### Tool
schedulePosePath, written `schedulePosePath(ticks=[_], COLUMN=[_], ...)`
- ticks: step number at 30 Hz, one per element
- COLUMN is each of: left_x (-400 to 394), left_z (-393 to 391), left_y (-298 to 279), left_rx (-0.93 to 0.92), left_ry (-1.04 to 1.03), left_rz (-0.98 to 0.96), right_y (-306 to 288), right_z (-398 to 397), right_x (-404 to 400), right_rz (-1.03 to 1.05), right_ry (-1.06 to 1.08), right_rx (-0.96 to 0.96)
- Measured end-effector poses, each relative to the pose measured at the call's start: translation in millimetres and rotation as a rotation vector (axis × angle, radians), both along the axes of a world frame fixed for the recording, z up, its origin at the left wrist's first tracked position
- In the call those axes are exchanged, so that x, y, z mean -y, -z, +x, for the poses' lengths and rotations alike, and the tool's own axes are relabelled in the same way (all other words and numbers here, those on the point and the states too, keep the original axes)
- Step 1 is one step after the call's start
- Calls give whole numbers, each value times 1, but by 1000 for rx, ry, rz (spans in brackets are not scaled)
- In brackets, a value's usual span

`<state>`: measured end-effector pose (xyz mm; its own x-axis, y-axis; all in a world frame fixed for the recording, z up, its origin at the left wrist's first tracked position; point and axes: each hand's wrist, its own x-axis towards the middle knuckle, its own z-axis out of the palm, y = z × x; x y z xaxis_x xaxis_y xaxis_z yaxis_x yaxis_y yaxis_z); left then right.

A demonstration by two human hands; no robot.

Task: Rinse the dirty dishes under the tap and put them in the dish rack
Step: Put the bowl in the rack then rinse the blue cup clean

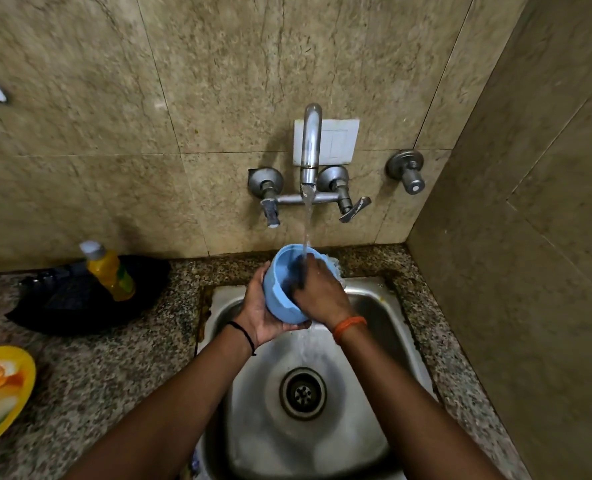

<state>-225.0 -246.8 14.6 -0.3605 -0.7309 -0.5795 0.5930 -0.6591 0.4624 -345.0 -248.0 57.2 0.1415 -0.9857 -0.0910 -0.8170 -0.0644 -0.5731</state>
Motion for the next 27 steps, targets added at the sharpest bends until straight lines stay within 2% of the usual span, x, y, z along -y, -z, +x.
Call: schedulePosePath(ticks=[2, 5, 7, 8, 10, 11, 12, 13, 14, 16, 18, 19, 21, 23, 25, 27], left_x=[0, -2, -4, -4, -4, -4, -4, -6, -7, -9, -10, -9, -4, 1, 2, 2], left_z=[3, 0, -6, -10, -15, -16, -17, -18, -20, -25, -29, -30, -29, -25, -19, -15], left_y=[-1, -3, -2, -3, -5, -6, -7, -7, -8, -13, -20, -22, -22, -22, -24, -29], left_rx=[6, 85, 118, 133, 202, 274, 362, 451, 525, 634, 644, 647, 774, 1013, 1399, 1763], left_ry=[-13, 7, -39, -86, -167, -180, -176, -172, -175, -224, -288, -306, -302, -242, -169, -64], left_rz=[0, -12, -44, -57, -103, -129, -149, -168, -190, -205, -228, -270, -400, -543, -751, -1026], right_y=[-2, -14, -22, -24, -26, -26, -23, -18, -17, -15, -9, -6, -3, -3, -6, -3], right_z=[1, -8, -9, -7, -8, -11, -16, -20, -20, -12, -3, -2, -2, -6, -11, -17], right_x=[-5, -9, -13, -14, -11, -9, -5, -1, -1, -10, -20, -23, -27, -23, -16, -7], right_rz=[8, 134, 225, 296, 570, 638, 640, 608, 558, 470, 428, 426, 401, 392, 453, 486], right_ry=[-47, -153, -179, -156, 45, 156, 279, 371, 424, 416, 369, 357, 344, 411, 479, 528], right_rx=[-59, -239, -120, 81, 856, 1237, 1508, 1609, 1567, 1297, 1054, 1020, 1081, 1281, 1492, 1565])
